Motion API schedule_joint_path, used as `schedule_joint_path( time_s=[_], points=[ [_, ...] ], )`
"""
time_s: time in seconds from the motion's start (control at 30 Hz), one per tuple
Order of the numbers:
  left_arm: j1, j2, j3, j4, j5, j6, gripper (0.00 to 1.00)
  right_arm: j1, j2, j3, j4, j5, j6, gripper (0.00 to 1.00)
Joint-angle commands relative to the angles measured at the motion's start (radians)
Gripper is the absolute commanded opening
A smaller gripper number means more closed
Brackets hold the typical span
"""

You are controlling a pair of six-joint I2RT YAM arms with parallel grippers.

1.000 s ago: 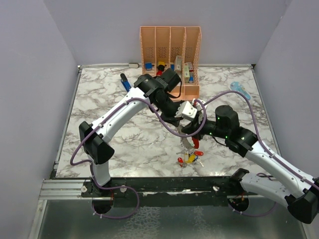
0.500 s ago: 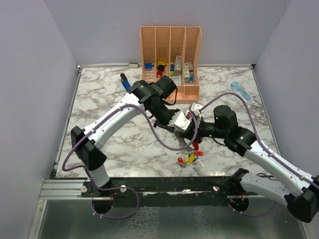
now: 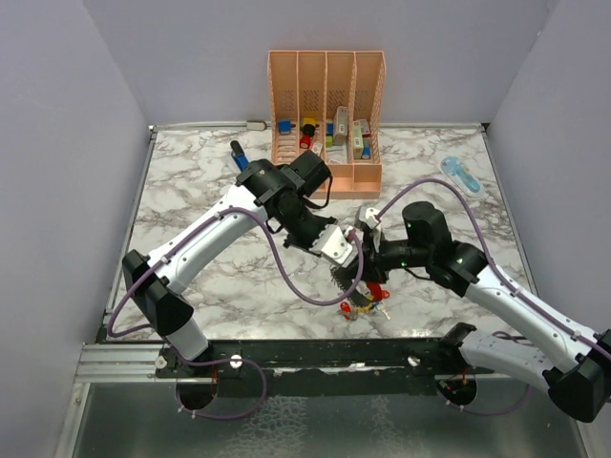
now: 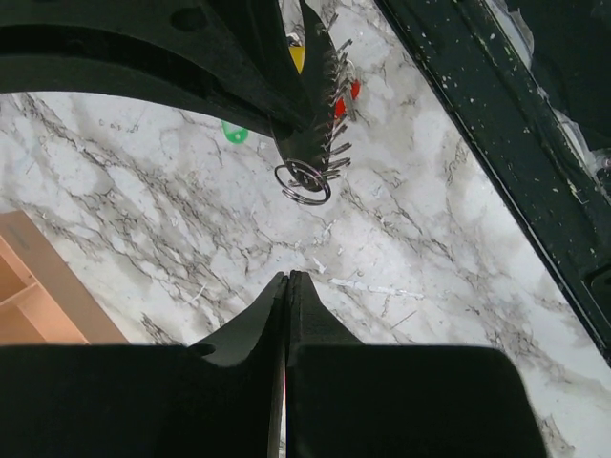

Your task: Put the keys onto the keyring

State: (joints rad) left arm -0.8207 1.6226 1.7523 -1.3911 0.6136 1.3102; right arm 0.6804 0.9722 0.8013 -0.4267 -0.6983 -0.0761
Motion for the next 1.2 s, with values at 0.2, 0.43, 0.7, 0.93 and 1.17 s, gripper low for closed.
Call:
schedule_joint_path(
  time_s=[0.2, 0.43, 0.7, 0.93, 1.17],
  points=[
    [0.018, -0.050, -0.072, 0.229, 0.113, -0.348, 0.12, -0.001, -0.115, -0.062, 0.228, 0.263, 0.226, 0.01],
    [0.207, -0.089, -0.135, 0.485, 0.243, -0.645, 0.15, -0.002, -0.198, -0.145, 0.337, 0.457, 0.347, 0.01],
    [0.250, -0.089, -0.201, 0.626, 0.382, -0.755, 0.20, -0.001, -0.230, -0.204, 0.382, 0.562, 0.484, 0.01],
    [0.256, -0.107, -0.366, 0.770, 0.303, -0.822, 0.21, -0.001, -0.247, -0.184, 0.312, 0.715, 0.611, 0.01],
    [0.261, -0.131, -0.515, 0.842, 0.274, -0.851, 0.22, -0.001, -0.196, -0.172, 0.285, 0.812, 0.729, 0.01]
  ],
)
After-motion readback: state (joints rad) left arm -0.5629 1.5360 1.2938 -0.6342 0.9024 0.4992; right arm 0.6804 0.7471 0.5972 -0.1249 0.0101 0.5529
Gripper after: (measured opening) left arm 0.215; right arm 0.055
